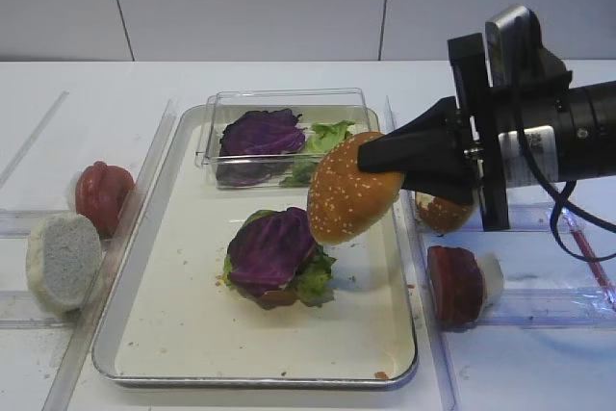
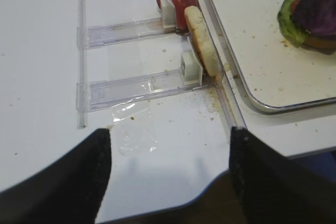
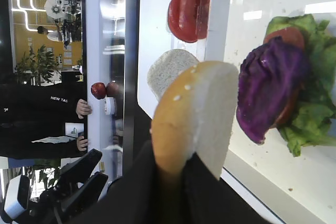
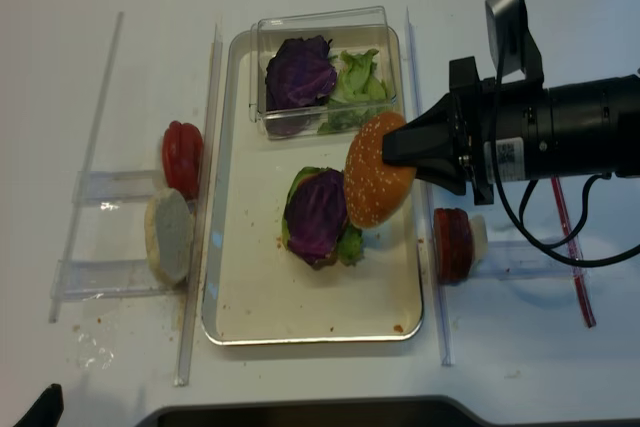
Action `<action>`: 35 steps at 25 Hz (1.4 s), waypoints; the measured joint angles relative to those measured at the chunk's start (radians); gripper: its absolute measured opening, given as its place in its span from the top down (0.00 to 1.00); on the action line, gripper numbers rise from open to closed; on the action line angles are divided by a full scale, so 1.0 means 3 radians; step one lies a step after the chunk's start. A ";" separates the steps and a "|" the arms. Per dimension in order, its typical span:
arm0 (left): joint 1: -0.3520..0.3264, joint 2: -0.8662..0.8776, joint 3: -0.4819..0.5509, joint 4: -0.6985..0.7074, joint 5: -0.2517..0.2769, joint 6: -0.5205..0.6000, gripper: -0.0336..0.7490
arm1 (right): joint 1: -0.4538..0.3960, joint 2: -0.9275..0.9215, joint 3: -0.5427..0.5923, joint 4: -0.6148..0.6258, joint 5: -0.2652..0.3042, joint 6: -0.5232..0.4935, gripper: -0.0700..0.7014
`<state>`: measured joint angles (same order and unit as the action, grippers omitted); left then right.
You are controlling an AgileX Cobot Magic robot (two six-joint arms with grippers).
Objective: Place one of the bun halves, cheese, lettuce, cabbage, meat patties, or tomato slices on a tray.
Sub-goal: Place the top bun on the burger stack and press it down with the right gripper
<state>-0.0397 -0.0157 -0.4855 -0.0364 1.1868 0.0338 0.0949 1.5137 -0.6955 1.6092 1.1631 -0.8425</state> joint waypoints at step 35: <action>0.0000 0.0000 0.0000 -0.0004 0.0000 0.0000 0.40 | 0.0652 0.0525 -0.0471 0.0301 -0.0138 -0.0035 0.75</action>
<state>-0.0397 -0.0157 -0.4855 -0.0376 1.1868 0.0338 0.2906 1.6710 -0.8369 1.6997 1.1217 -0.8529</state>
